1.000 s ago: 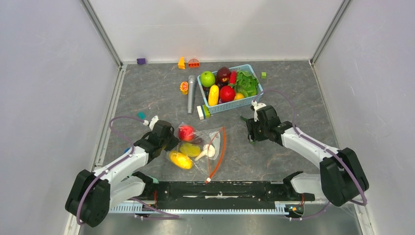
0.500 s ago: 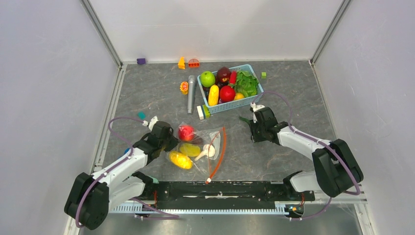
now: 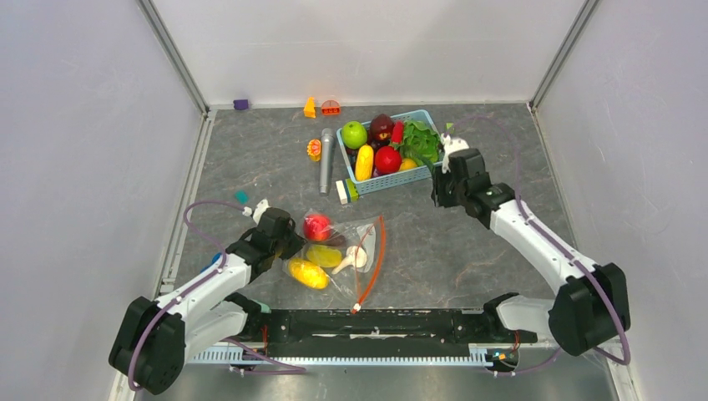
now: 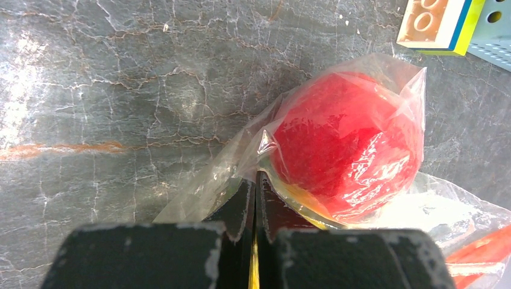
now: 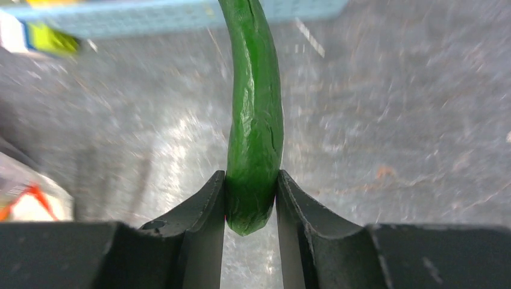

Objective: Open the zip-top bag and remove the fake food
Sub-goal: Pick up the fake vegetable at the center of the board, then place the fake vegetable in the bin.

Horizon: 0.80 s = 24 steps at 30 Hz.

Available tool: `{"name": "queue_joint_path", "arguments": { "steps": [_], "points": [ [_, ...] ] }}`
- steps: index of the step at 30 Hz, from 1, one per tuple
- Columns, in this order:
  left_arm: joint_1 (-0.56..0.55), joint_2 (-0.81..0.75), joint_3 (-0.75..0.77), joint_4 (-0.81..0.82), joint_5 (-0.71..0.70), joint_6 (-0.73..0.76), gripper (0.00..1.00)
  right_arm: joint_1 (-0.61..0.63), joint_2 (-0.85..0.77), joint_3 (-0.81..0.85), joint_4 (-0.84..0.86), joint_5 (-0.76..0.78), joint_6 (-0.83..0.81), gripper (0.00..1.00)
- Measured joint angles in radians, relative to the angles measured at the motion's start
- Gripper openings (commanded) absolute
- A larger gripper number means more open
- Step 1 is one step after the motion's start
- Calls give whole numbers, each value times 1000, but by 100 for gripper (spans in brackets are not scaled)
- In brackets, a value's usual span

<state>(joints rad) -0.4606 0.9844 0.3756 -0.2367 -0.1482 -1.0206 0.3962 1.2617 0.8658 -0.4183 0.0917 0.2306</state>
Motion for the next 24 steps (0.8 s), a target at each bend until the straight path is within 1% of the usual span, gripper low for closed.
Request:
{"name": "queue_joint_path", "arguments": {
  "steps": [4,7,9,15,22,24],
  "points": [
    [0,0,-1,0,0,0,2,-6,-21,133,-25,-9,-5,29],
    [0,0,-1,1,0,0,2,-6,6,224,-46,-35,-9,28],
    [0,0,-1,0,0,0,2,-5,60,305,-61,-62,-10,27],
    [0,-12,-1,-2,0,0,2,19,307,594,-124,-103,-8,22],
    [0,-35,-3,-5,0,0,2,85,549,904,-185,-106,36,23],
    [0,-37,-6,-7,0,0,2,103,596,955,-188,-94,47,22]
  ]
}}
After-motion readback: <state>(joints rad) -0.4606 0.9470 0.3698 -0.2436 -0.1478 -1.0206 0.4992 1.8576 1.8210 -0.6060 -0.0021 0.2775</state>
